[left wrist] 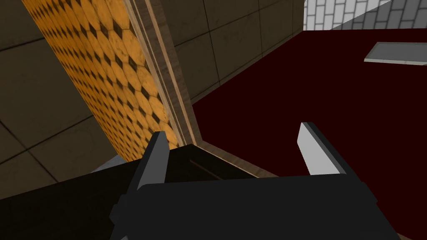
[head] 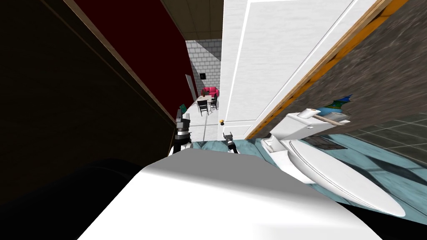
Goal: Pull the door open
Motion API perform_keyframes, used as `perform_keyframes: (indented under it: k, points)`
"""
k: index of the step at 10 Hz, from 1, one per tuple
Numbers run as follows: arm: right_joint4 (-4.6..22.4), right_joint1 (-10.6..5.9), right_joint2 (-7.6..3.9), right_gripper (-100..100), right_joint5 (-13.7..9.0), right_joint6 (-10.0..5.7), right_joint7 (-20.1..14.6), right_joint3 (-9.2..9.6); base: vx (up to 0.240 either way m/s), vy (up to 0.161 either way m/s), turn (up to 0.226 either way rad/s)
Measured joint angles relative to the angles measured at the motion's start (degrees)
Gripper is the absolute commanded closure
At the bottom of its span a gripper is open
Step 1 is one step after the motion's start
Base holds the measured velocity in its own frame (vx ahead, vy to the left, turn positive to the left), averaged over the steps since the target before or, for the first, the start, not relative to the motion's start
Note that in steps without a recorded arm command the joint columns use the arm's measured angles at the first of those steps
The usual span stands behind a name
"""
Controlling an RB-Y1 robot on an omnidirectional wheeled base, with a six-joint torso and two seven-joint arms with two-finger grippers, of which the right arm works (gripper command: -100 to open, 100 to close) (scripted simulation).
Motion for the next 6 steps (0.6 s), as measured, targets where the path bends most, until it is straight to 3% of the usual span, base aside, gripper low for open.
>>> perform_keyframes:
  k: [2,3,5,6]
  points:
    - [-0.54,0.02,1.65,-100,-2.09,0.14,2.13,0.26,0.047,0.054,-0.036]
    - [-0.5,0.01,1.76,-100,-2.17,0.04,2.37,0.28,-0.021,-0.015,0.203]
    - [0.89,-0.82,0.81,-100,-2.73,-0.12,2.06,-0.89,-0.05,-0.046,0.254]
    - [-0.55,-0.05,0.07,-100,-2.97,0.73,1.95,-1.45,-0.056,-0.081,0.284]
